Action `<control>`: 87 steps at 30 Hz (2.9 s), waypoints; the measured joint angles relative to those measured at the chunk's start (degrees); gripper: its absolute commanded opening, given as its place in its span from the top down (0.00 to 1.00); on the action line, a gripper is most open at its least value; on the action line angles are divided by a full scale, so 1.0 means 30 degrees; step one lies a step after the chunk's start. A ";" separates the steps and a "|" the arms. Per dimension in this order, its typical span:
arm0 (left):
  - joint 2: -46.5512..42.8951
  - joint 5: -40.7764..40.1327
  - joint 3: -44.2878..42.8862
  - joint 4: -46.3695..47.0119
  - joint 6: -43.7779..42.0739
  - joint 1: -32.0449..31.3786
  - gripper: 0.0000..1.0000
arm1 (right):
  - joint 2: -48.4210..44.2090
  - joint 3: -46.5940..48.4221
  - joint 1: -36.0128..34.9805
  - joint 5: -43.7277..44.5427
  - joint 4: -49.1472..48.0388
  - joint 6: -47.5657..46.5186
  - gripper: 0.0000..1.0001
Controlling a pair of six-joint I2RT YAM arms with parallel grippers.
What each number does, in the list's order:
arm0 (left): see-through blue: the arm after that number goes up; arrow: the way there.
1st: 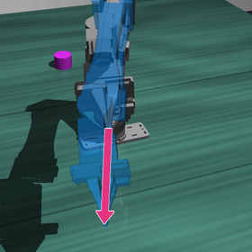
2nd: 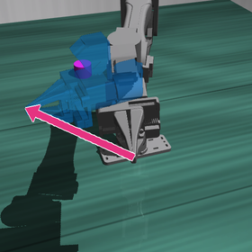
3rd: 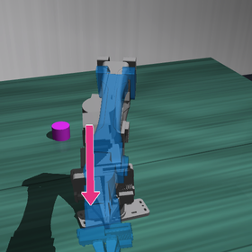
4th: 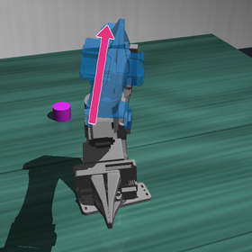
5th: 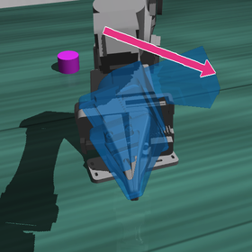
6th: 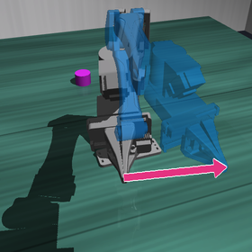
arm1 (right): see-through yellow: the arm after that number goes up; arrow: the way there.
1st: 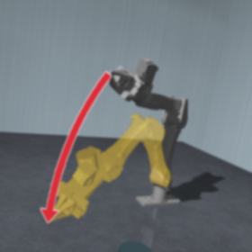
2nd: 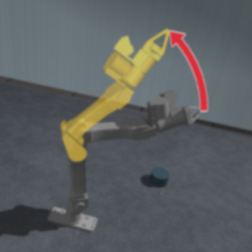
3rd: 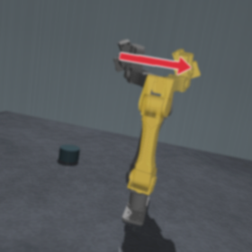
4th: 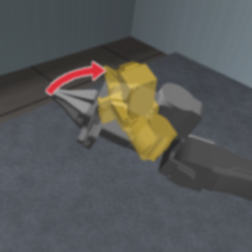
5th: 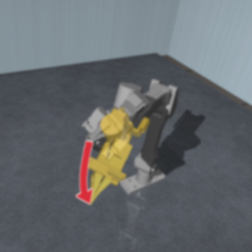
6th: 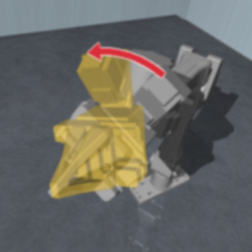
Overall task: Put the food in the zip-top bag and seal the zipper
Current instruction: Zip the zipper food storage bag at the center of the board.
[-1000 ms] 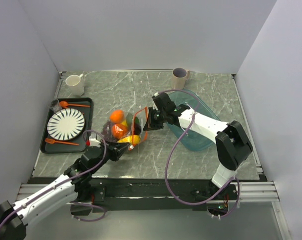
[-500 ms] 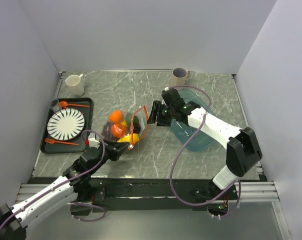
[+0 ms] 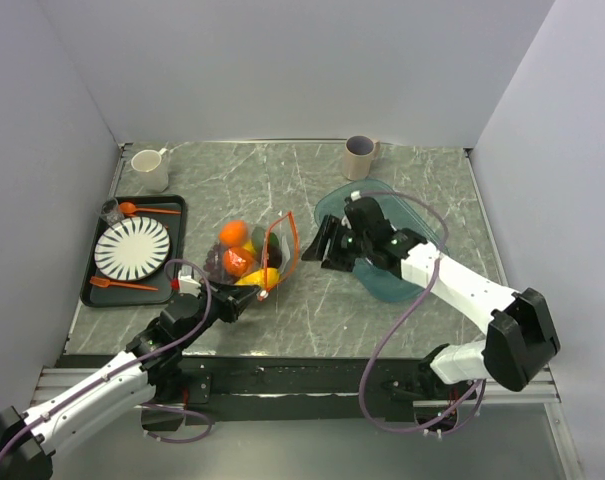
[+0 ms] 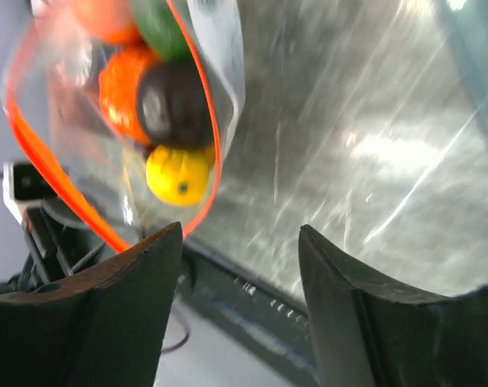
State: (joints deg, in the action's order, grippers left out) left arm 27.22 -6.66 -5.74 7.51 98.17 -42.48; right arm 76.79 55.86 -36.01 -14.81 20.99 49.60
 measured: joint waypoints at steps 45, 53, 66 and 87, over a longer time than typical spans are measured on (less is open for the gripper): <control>0.0619 0.0189 0.0000 0.0379 -0.0488 0.0000 0.99 | 0.2922 0.1129 -0.5705 -0.1967 -0.2565 0.3643 0.57; 0.0495 0.0109 0.0000 0.0350 -0.0488 0.0000 0.99 | 0.3359 0.1129 -0.5763 -0.2069 -0.2637 0.3708 0.78; 0.0452 0.0117 0.0000 0.0277 -0.0488 0.0000 0.97 | 0.3563 0.1129 -0.5792 -0.2178 -0.2710 0.3672 0.91; -0.0036 0.0488 0.0087 0.0415 -0.0408 0.0000 0.69 | 0.3257 0.0670 -0.5319 -0.2171 -0.3599 0.3672 0.90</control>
State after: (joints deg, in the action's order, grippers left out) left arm 27.11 -5.19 -5.48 8.75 96.95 -42.48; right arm 86.56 57.87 -51.96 -21.32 10.20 60.62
